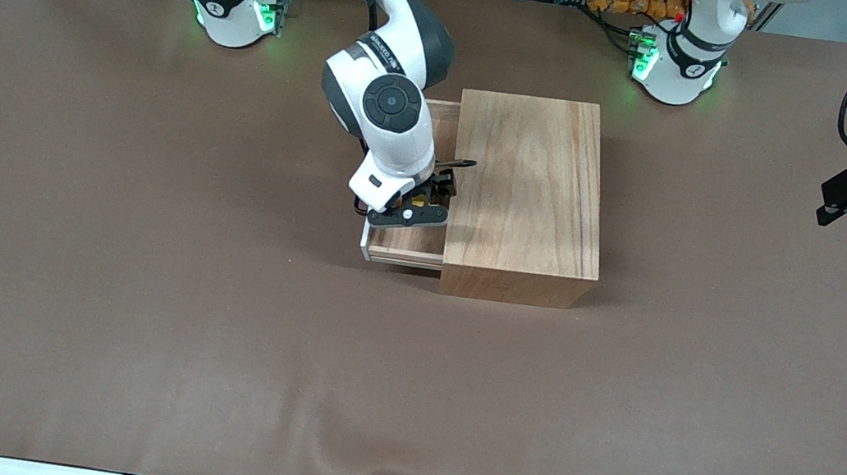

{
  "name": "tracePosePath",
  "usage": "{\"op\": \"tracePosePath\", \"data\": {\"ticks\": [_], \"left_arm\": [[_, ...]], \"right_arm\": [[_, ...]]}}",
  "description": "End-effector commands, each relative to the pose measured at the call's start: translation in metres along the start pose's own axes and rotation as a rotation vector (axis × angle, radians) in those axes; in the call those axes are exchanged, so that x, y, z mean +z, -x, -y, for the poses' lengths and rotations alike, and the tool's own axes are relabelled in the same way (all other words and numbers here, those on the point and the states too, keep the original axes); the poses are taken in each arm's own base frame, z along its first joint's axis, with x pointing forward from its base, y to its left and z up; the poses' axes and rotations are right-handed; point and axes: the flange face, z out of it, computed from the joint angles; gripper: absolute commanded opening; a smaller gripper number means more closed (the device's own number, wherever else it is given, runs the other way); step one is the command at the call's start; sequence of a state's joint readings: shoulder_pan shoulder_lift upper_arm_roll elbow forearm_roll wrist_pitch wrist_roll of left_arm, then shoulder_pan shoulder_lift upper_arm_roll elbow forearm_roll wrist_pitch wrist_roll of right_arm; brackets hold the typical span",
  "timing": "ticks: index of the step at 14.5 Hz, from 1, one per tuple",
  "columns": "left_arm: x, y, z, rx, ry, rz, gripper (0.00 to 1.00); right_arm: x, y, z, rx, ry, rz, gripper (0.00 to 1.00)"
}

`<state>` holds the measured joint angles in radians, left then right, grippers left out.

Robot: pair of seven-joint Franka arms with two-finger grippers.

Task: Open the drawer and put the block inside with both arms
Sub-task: 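Open the right gripper and withdraw it from the drawer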

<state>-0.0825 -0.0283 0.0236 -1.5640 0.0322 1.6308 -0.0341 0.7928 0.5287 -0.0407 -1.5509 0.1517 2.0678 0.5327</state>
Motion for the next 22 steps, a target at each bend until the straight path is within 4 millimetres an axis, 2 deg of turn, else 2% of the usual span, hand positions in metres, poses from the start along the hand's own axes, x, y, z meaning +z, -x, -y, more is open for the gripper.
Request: {"op": "tracePosePath", "data": {"ticks": [1, 4, 6, 8, 11, 13, 17, 22], "left_arm": [[0.001, -0.002, 0.005, 0.019, 0.009, 0.010, 1.00], [0.003, -0.002, 0.006, 0.024, 0.009, 0.016, 1.00], [0.006, -0.003, 0.005, 0.018, 0.009, 0.020, 1.00], [0.006, -0.003, 0.005, 0.015, 0.007, 0.020, 1.00], [0.006, -0.005, 0.005, 0.016, 0.007, 0.020, 1.00], [0.006, -0.005, 0.005, 0.018, 0.007, 0.019, 1.00], [0.003, -0.005, 0.005, 0.018, 0.006, 0.014, 1.00], [0.004, -0.005, 0.006, 0.020, 0.001, 0.016, 1.00]], "right_arm": [[-0.036, -0.008, -0.013, 0.032, -0.008, -0.039, 1.00], [-0.089, -0.022, -0.060, 0.092, -0.025, -0.048, 1.00], [-0.123, -0.032, -0.110, 0.128, -0.015, -0.034, 1.00], [-0.153, -0.037, -0.154, 0.078, -0.021, -0.055, 1.00], [-0.192, -0.039, -0.228, 0.124, -0.019, -0.043, 1.00], [-0.211, -0.037, -0.274, 0.078, 0.005, -0.035, 1.00], [-0.234, -0.023, -0.343, 0.028, 0.044, -0.013, 1.00], [-0.271, 0.017, -0.433, 0.046, 0.037, -0.024, 1.00]]}}
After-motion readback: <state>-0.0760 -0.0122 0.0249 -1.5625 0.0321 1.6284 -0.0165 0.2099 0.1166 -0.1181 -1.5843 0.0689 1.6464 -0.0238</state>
